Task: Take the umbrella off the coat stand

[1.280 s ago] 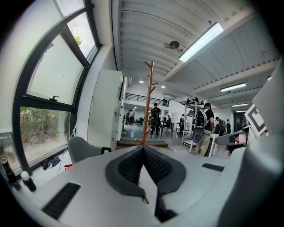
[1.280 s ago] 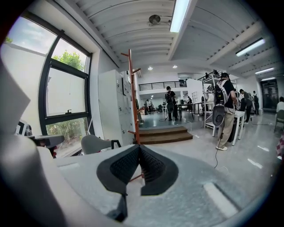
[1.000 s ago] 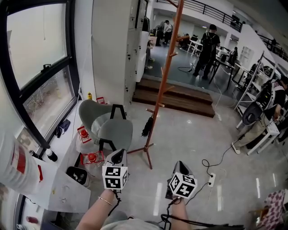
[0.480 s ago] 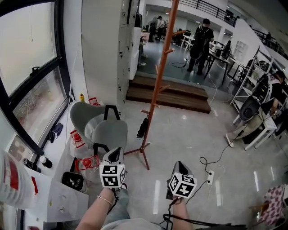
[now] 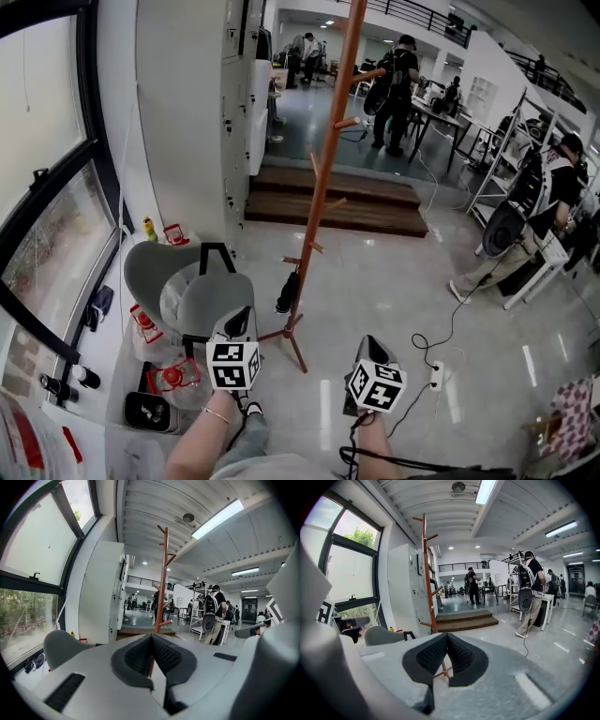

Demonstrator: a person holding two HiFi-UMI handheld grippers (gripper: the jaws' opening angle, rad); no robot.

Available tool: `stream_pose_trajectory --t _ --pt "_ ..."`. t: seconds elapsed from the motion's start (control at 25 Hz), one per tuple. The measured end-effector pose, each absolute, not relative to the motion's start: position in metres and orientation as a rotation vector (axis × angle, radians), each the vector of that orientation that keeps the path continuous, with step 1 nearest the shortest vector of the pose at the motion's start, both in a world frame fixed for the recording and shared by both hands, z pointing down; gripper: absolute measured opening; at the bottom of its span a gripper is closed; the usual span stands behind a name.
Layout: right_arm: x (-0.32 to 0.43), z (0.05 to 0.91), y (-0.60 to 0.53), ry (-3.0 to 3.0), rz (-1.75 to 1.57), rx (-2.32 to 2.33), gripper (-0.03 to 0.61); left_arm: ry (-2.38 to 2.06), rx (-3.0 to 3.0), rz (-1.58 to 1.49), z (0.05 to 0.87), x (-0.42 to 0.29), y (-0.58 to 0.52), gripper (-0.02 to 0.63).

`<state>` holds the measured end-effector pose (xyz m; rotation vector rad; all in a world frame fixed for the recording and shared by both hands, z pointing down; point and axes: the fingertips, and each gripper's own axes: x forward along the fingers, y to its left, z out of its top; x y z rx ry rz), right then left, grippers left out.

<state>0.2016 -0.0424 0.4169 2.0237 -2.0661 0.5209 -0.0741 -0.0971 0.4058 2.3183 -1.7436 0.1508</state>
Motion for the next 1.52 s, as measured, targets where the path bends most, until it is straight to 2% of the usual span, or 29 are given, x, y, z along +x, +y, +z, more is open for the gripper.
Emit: stream_pose_trajectory --t 0.8,1.52 --pt "0.166 0.408 -0.219 -2.041 0.524 2.078 0.005 -1.608 2.362 0.219 0.423 -0.089 -0.284 0.005" --pt "0.17 0.442 -0.291 -2.067 0.546 1.91 0.005 -1.67 2.208 0.242 0.464 -0.093 -0.311 0.005"
